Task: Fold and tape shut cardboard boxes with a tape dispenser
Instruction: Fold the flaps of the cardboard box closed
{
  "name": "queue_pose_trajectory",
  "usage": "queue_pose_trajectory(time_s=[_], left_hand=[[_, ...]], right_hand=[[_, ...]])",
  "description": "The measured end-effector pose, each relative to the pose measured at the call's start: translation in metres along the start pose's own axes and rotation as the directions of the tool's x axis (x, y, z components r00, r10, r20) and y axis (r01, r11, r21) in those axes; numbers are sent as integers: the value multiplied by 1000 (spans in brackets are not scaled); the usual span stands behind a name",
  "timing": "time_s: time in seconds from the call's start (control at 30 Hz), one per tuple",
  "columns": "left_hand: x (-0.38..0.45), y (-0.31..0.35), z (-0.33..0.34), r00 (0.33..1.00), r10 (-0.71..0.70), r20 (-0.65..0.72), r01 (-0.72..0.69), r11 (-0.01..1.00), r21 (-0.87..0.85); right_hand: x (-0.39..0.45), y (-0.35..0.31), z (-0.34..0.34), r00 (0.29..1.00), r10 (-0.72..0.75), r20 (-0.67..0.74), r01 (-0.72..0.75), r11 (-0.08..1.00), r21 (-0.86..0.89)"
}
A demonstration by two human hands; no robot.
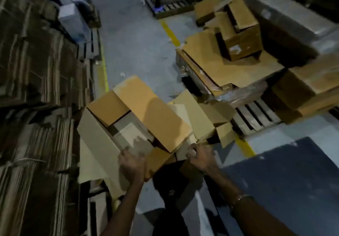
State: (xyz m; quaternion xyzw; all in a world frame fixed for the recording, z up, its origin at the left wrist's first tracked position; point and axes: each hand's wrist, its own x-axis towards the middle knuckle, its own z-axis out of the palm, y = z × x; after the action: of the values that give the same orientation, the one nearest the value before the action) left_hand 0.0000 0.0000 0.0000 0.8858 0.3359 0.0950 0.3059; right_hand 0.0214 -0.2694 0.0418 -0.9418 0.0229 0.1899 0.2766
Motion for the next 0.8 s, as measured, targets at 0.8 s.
queue_pose_trajectory(time_s=[0.8], left_hand=[[234,-54,-6,772,-360,523,478,872,-105]], right_hand=[[307,-122,29,971,204,128,-239,881,408]])
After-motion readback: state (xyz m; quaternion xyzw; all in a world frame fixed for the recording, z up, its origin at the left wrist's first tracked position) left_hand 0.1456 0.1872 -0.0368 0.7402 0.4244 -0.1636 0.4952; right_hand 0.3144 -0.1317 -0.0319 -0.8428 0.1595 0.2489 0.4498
